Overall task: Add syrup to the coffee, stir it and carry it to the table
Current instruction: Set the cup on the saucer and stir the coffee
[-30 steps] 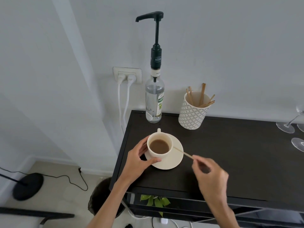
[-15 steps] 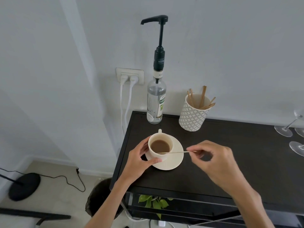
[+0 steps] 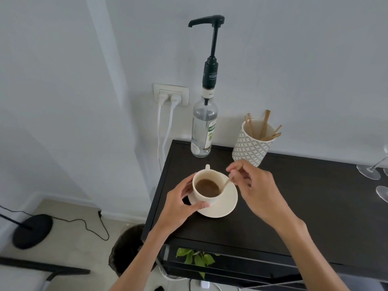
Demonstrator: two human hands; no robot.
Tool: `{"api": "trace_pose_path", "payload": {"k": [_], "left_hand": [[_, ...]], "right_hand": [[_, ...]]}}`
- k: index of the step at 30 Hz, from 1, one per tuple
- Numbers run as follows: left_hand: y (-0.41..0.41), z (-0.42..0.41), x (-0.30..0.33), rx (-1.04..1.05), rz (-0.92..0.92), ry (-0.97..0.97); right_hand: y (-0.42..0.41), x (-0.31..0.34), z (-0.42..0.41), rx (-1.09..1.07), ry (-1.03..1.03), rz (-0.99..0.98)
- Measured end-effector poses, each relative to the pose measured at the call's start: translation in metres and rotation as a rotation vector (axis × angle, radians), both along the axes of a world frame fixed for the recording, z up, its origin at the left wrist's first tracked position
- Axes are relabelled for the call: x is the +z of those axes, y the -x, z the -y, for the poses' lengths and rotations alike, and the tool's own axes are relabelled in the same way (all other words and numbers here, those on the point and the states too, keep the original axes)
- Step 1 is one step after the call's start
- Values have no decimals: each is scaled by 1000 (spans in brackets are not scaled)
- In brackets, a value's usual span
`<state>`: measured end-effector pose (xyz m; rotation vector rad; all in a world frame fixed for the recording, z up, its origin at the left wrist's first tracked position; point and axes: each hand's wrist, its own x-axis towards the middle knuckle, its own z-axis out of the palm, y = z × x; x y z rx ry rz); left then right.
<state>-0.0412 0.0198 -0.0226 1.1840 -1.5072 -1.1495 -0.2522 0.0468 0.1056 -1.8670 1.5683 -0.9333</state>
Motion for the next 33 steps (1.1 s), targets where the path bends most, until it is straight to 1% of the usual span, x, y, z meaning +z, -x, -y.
{"api": "trace_pose_path", "payload": {"k": [3, 5, 8, 11, 14, 17, 20, 23, 26, 29, 31, 33], "left_hand": [[-1, 1, -2, 6, -2, -1], [0, 2, -2, 4, 6, 3], [0, 1, -2, 1, 10, 1], [-1, 2, 0, -1, 3, 9], [0, 2, 0, -1, 19, 16], [1, 2, 1, 3, 25, 11], [0, 1, 2, 4, 22, 9], [-1, 2, 1, 2, 21, 7], [0, 2, 0, 5, 17, 9], [0, 3, 0, 15, 33, 10], [1, 2, 1, 16, 45, 16], [1, 2, 1, 11, 38, 14]], "right_hand": [[-20, -3, -11, 121, 18, 7], [-35, -5, 1, 161, 42, 37], [-33, -7, 23, 72, 41, 56], [-10, -4, 12, -14, 10, 70], [-16, -4, -7, 62, -25, 54], [-38, -7, 5, 114, 3, 67], [-35, -5, 24, 36, 51, 88], [-17, -6, 9, -43, 38, 71], [-25, -6, -12, 37, 5, 113], [-44, -7, -1, 105, 30, 115], [-43, -11, 11, 60, 69, 108], [-29, -16, 13, -30, 89, 118]]}}
